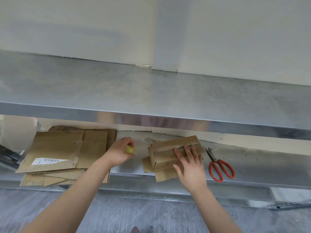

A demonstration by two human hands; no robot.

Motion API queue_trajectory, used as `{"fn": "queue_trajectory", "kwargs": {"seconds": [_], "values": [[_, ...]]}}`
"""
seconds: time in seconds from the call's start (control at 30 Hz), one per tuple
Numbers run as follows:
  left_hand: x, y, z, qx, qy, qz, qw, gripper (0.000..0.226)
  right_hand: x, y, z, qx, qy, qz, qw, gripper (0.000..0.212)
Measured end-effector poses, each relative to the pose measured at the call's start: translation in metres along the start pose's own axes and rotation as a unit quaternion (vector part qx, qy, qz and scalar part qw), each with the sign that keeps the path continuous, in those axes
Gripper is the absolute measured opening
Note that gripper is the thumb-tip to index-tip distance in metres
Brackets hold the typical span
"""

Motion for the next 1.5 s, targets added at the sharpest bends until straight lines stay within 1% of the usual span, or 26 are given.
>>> {"fn": "queue_trajectory", "kwargs": {"seconds": [0.07, 0.17, 0.23, 0.3, 0.37, 0.43, 0.5, 0.57, 0.6, 0.67, 0.73, 0.77, 0.9, 1.0, 1.07, 1.17, 1.23, 1.3, 1.4, 1.5], "values": [[-0.003, -0.004, 0.008, -0.01, -0.008, -0.006, 1.0, 0.023, -0.002, 0.0, 0.0, 0.01, -0.004, -0.004, 1.0, 0.054], [-0.007, 0.003, 0.007, 0.013, -0.005, -0.015, 1.0, 0.024, -0.001, -0.006, 0.001, 0.029, -0.033, -0.022, 0.999, 0.058], [-0.006, 0.005, 0.005, 0.031, 0.002, -0.014, 0.999, 0.025, -0.001, -0.011, 0.004, 0.023, -0.048, -0.038, 0.998, 0.06], [-0.004, 0.004, 0.005, 0.043, 0.015, -0.013, 0.999, 0.026, -0.002, -0.017, 0.011, 0.01, -0.046, -0.052, 0.998, 0.057], [0.001, 0.004, 0.006, 0.07, 0.031, -0.01, 0.997, 0.027, -0.002, -0.027, 0.021, 0.012, -0.018, -0.065, 0.998, 0.051], [0.006, 0.004, 0.008, 0.091, 0.047, -0.009, 0.995, 0.029, 0.001, -0.04, 0.027, 0.004, 0.037, -0.062, 0.997, 0.043], [0.011, 0.004, 0.01, 0.078, 0.061, -0.02, 0.995, 0.029, 0.006, -0.057, 0.029, -0.014, 0.104, -0.025, 0.994, 0.036], [0.015, 0.004, 0.011, 0.059, 0.076, -0.039, 0.995, 0.03, 0.011, -0.08, 0.028, -0.039, 0.132, 0.018, 0.99, 0.032], [0.018, 0.003, 0.011, 0.056, 0.081, -0.049, 0.994, 0.03, 0.013, -0.093, 0.027, -0.055, 0.127, 0.034, 0.99, 0.031], [0.026, 0.003, 0.011, 0.05, 0.083, -0.067, 0.993, 0.03, 0.011, -0.12, 0.024, -0.094, 0.085, 0.049, 0.991, 0.035], [0.034, 0.002, 0.008, 0.04, 0.084, -0.088, 0.992, 0.03, 0.007, -0.143, 0.019, -0.137, 0.028, 0.039, 0.989, 0.04], [0.039, 0.002, 0.006, 0.036, 0.087, -0.097, 0.991, 0.029, 0.005, -0.151, 0.016, -0.158, 0.008, 0.029, 0.987, 0.039], [0.054, -0.005, 0.004, 0.027, 0.114, -0.118, 0.986, 0.026, 0.003, -0.166, 0.006, -0.263, -0.018, 0.007, 0.965, 0.017], [0.063, -0.011, 0.005, 0.012, 0.121, -0.132, 0.984, 0.027, 0.004, -0.168, -0.001, -0.304, -0.019, -0.002, 0.952, 0.004], [0.068, -0.015, 0.004, 0.004, 0.099, -0.136, 0.986, 0.032, 0.004, -0.168, -0.005, -0.31, -0.013, -0.003, 0.951, 0.005], [0.076, -0.028, 0.003, 0.032, 0.029, -0.124, 0.991, 0.049, 0.002, -0.164, -0.009, -0.313, -0.005, -0.008, 0.95, 0.006], [0.081, -0.038, 0.003, 0.068, 0.001, -0.102, 0.992, 0.059, 0.0, -0.158, -0.011, -0.324, -0.019, -0.023, 0.946, 0.005], [0.083, -0.047, 0.004, 0.063, -0.006, -0.088, 0.994, 0.063, -0.001, -0.154, -0.014, -0.322, -0.044, -0.024, 0.945, 0.005], [0.08, -0.055, 0.004, -0.019, 0.008, -0.109, 0.994, 0.052, 0.004, -0.156, -0.02, -0.324, -0.059, -0.016, 0.944, 0.008], [0.07, -0.063, 0.004, -0.078, 0.045, -0.135, 0.987, 0.036, 0.011, -0.16, -0.028, -0.341, -0.048, -0.013, 0.939, 0.013]]}}
Point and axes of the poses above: each hand's wrist, its own x-axis away from the middle knuckle, its own z-axis out of the back of the hand, y = z × x, the point moved 1 cm from there along -x, towards the middle knuckle, and after that the axes turned 3 degrees about -x, right-handed, at the moved point
